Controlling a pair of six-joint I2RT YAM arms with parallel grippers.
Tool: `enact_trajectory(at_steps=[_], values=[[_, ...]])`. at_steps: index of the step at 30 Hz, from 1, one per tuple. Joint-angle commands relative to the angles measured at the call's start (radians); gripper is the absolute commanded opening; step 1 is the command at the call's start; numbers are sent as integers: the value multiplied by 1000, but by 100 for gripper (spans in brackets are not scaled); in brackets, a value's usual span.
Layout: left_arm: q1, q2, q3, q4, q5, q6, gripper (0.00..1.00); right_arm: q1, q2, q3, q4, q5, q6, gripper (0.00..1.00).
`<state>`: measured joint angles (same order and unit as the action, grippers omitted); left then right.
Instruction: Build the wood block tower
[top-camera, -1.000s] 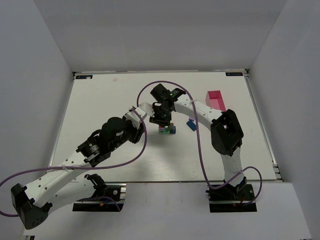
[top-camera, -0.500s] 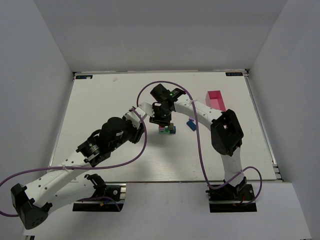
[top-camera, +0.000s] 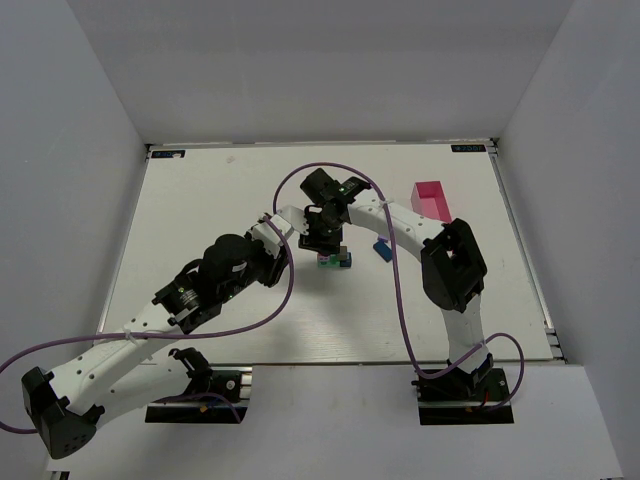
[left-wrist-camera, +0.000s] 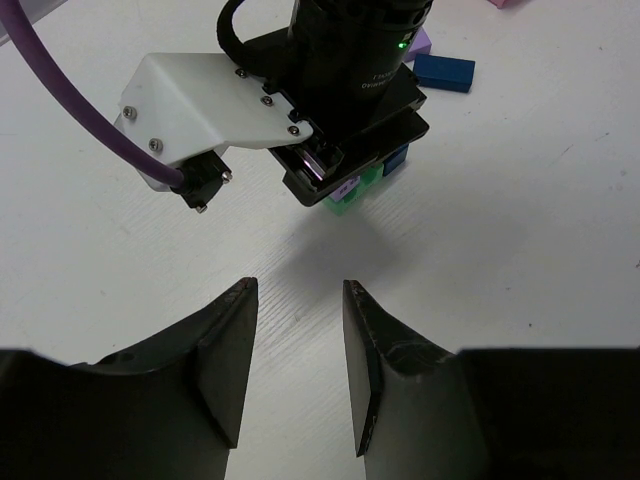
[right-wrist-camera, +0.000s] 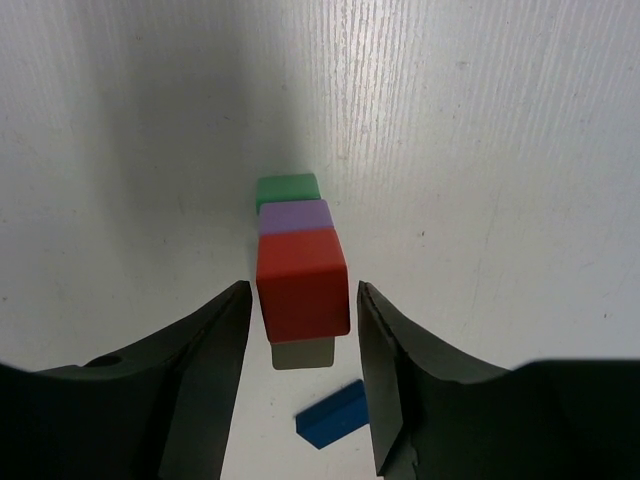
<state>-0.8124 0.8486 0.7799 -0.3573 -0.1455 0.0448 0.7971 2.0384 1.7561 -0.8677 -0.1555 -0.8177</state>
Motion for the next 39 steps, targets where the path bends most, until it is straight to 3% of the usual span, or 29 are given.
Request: enact_trajectory(at_steps=[1, 2, 5, 7, 19, 28, 35, 39], values=[[4, -17, 1, 18, 7, 4, 50, 5, -21, -3, 1, 2, 6, 54], [4, -17, 1, 18, 7, 4, 50, 5, -21, -4, 1, 2, 9, 54], [4, -17, 1, 18, 7, 4, 50, 7, -27, -6, 9, 7, 14, 66], [4, -17, 1, 18, 7, 4, 50, 5, -35, -6, 16, 7, 15, 90], [4, -17, -8, 18, -2, 4, 50, -7, -104, -24, 47, -7, 38, 90], [4, -141, -50, 84, 43, 38, 53, -29, -221, -78, 96, -19, 63, 90], [4, -163, -70, 119, 64, 58, 57, -111, -346, -148, 156, -65, 144, 90], [4, -120, -70, 119, 73, 58, 61, -191, -479, -254, 318, -67, 233, 90]])
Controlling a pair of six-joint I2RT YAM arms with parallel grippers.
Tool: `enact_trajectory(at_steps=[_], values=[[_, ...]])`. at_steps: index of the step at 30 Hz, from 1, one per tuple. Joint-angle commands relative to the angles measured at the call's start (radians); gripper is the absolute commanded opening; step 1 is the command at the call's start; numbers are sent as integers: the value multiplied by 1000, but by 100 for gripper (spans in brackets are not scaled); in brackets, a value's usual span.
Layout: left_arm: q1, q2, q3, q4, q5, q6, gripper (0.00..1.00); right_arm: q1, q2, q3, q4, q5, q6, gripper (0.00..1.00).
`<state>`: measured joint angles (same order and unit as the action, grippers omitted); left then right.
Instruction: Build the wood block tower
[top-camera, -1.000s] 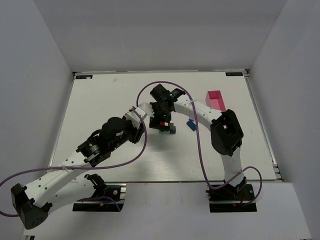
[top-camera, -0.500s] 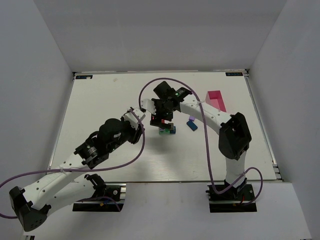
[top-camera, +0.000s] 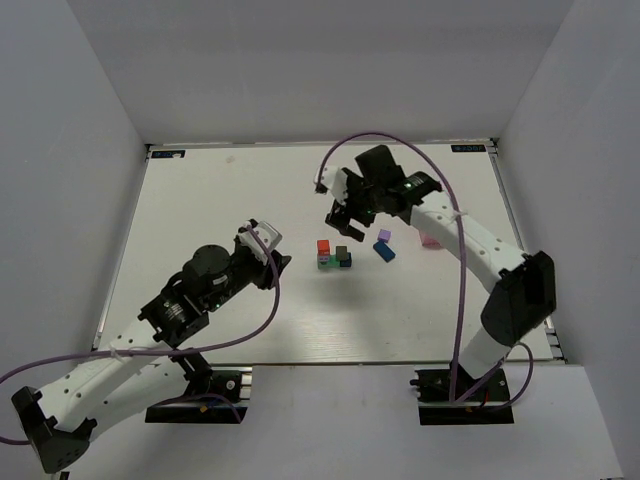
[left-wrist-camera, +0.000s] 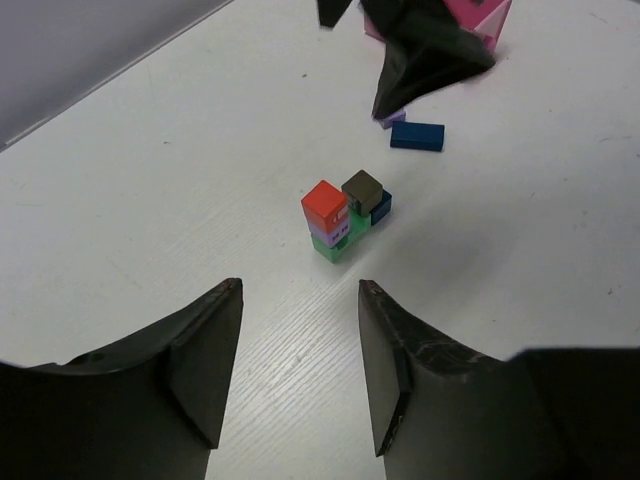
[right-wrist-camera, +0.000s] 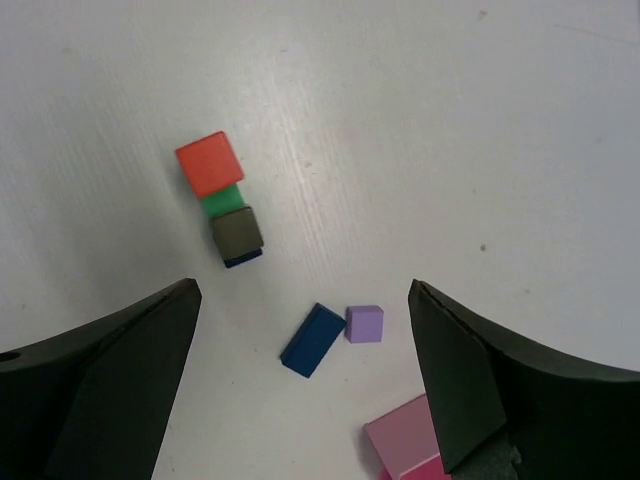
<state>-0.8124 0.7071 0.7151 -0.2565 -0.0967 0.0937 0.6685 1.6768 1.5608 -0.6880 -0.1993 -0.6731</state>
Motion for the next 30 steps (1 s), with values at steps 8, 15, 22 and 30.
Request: enact_trajectory(at_steps=[8, 15, 22, 30], values=[[4, 163, 69, -12, 15, -38, 79, -199, -302, -340, 289, 51, 208, 80], [4, 319, 187, -84, -95, -106, 60, -244, -243, -406, 237, 9, 242, 19], [4, 328, 175, -75, -95, -83, 33, -248, -108, -360, 213, -2, 218, 36], [4, 220, 109, -44, -58, -74, 76, -247, 18, -321, 217, 70, 208, 55]])
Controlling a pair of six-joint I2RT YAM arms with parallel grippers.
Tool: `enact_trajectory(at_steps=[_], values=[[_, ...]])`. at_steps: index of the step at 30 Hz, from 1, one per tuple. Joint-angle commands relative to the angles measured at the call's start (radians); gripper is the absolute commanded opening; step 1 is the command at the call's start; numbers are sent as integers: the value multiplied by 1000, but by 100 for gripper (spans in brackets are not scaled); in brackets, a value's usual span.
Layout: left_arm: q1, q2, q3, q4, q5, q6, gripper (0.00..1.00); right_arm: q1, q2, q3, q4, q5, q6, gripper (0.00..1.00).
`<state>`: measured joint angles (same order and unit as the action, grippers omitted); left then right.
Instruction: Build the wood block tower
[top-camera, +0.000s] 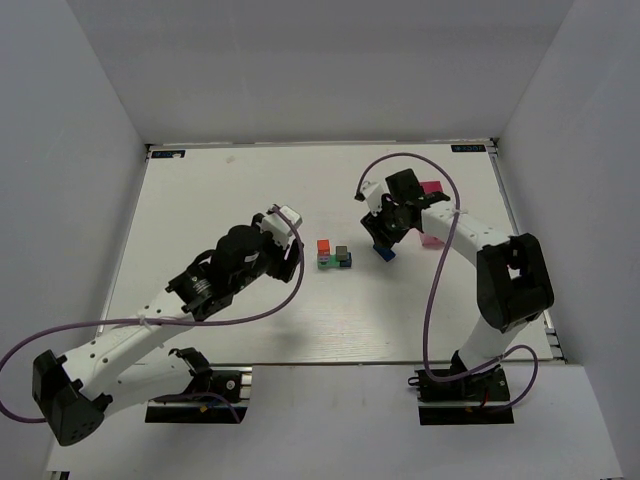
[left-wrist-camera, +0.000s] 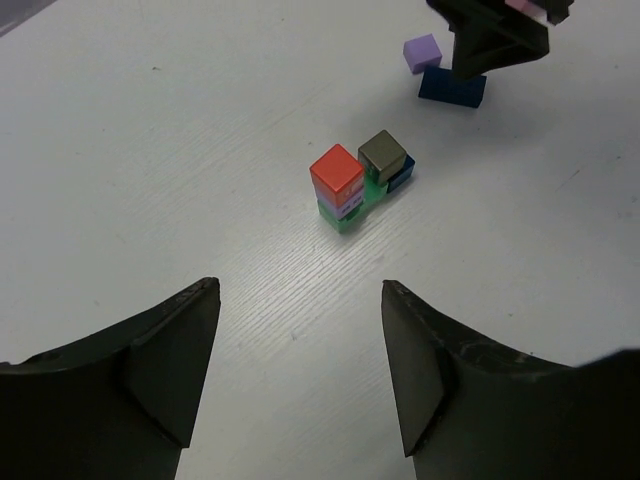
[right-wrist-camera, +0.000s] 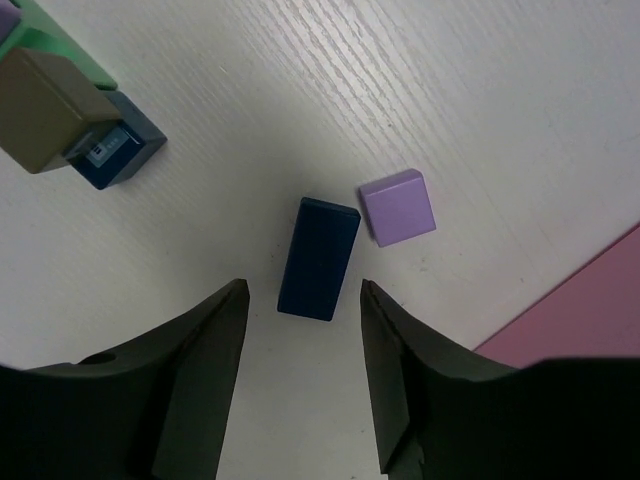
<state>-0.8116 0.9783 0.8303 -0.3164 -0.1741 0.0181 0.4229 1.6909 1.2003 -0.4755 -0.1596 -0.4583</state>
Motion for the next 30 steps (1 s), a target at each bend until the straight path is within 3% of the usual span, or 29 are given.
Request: enact_trajectory(at_steps=[1, 7, 13, 25, 30], values=[[3, -62, -16, 16, 28, 2, 76, 2, 18, 41, 12, 43, -3, 56], [3, -82, -16, 16, 38, 2, 76, -4, 84, 111, 23, 95, 36, 60], [3, -82, -16, 16, 38, 2, 76, -22, 211, 289, -78, 77, 239, 49], [3, -83, -25, 16, 38, 2, 76, -55, 217, 252, -109, 55, 343, 42], [3, -82, -25, 16, 38, 2, 76, -70, 225, 231, -112, 37, 359, 58]])
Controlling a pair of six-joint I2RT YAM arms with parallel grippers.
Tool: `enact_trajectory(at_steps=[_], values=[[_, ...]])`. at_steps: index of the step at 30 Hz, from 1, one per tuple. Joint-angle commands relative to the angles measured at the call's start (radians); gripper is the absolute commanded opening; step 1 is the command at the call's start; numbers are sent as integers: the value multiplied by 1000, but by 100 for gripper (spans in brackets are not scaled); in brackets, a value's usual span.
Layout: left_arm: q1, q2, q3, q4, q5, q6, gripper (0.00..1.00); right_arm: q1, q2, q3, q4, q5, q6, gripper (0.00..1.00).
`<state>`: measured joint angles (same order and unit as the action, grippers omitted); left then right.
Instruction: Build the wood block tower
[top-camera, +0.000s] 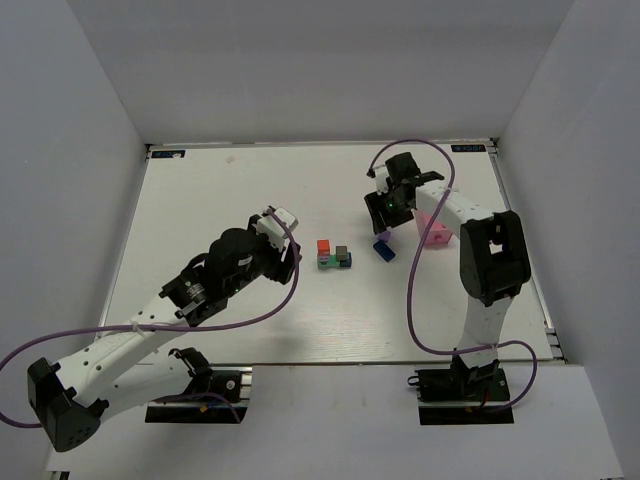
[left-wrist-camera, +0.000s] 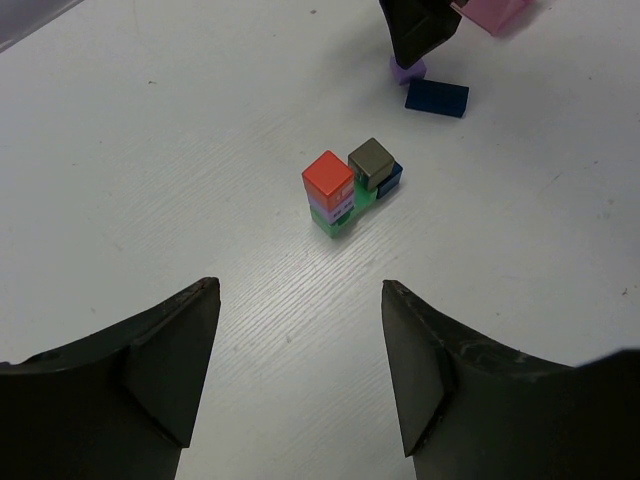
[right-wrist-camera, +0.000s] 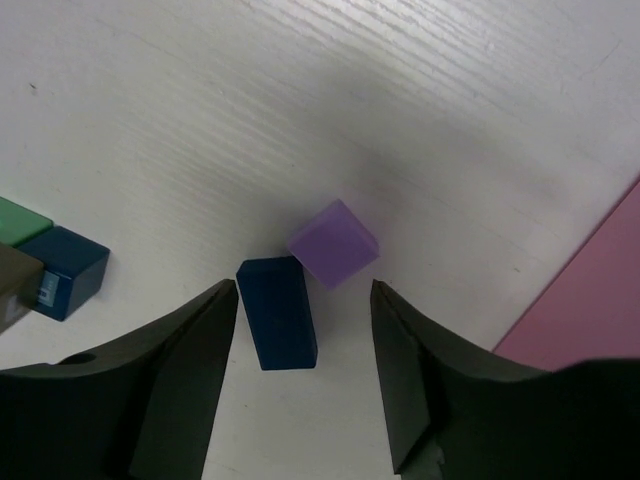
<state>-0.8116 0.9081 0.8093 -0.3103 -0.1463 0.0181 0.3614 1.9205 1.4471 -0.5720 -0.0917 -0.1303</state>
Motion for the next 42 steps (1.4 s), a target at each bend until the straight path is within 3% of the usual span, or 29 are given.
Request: enact_trajectory(at_steps=[1, 42], values=[[3, -12, -4, 10, 10, 2, 76, -12, -5, -16, -15, -25, 34, 63], [3, -12, -4, 10, 10, 11, 76, -16, 95, 64, 0, -74, 107, 61]])
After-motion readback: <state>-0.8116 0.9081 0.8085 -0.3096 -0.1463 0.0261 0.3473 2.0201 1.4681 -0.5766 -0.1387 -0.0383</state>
